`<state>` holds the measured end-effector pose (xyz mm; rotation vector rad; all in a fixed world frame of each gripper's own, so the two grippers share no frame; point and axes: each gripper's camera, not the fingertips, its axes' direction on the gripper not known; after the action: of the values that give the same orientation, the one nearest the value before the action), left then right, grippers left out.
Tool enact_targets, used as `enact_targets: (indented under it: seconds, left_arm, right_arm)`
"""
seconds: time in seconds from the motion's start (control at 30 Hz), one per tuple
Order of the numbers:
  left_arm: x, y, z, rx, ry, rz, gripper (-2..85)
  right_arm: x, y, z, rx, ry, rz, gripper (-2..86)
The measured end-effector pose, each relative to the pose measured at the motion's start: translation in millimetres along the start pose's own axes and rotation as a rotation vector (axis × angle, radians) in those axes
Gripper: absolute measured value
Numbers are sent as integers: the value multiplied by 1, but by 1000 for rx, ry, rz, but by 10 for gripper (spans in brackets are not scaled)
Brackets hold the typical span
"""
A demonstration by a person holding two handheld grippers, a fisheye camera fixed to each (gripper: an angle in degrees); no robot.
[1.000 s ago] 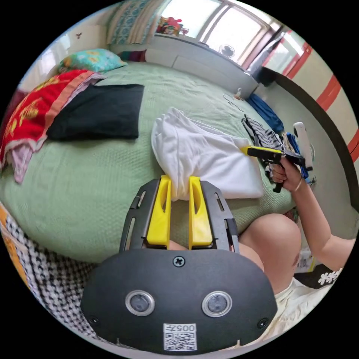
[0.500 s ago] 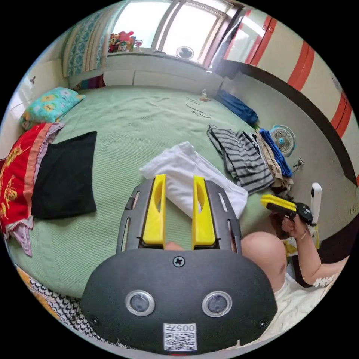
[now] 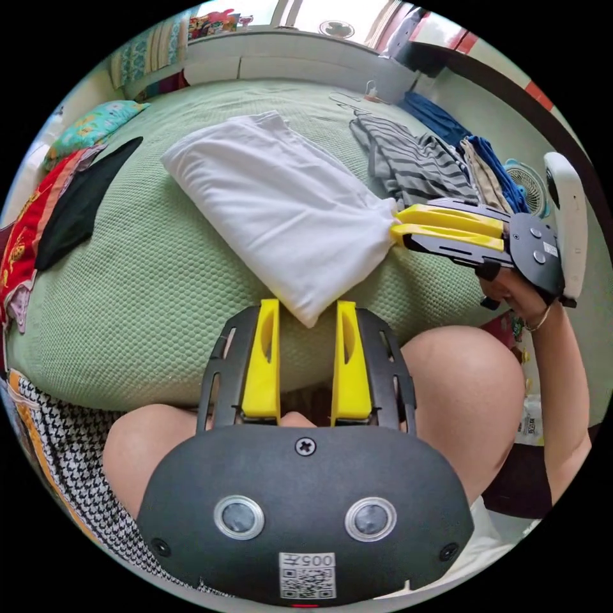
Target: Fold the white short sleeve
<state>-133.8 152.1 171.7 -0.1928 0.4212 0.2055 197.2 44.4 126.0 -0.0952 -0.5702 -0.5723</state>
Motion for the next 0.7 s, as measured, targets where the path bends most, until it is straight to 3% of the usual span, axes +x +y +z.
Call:
enact_targets:
  seconds: [0.17, 0.27, 0.43, 0.6, 0.7]
  left_arm:
    - [-6, 6, -18, -11, 10, 28, 35]
    - [-16, 15, -22, -31, 35, 32, 25]
    - [-29, 35, -23, -63, 106, 12, 31]
    - [-55, 50, -79, 75, 94, -1, 63]
    - [-83, 15, -112, 225, 47, -40, 89]
  right_arm:
    - [21, -8, -6, -49, -147, 101, -11]
    - [25, 10, -17, -31, -268, 151, -15]
    - [7, 36, -17, -10, -288, 170, -11]
    - [19, 51, -40, 7, -229, 215, 46]
    - [42, 28, -73, 183, -192, 285, 82]
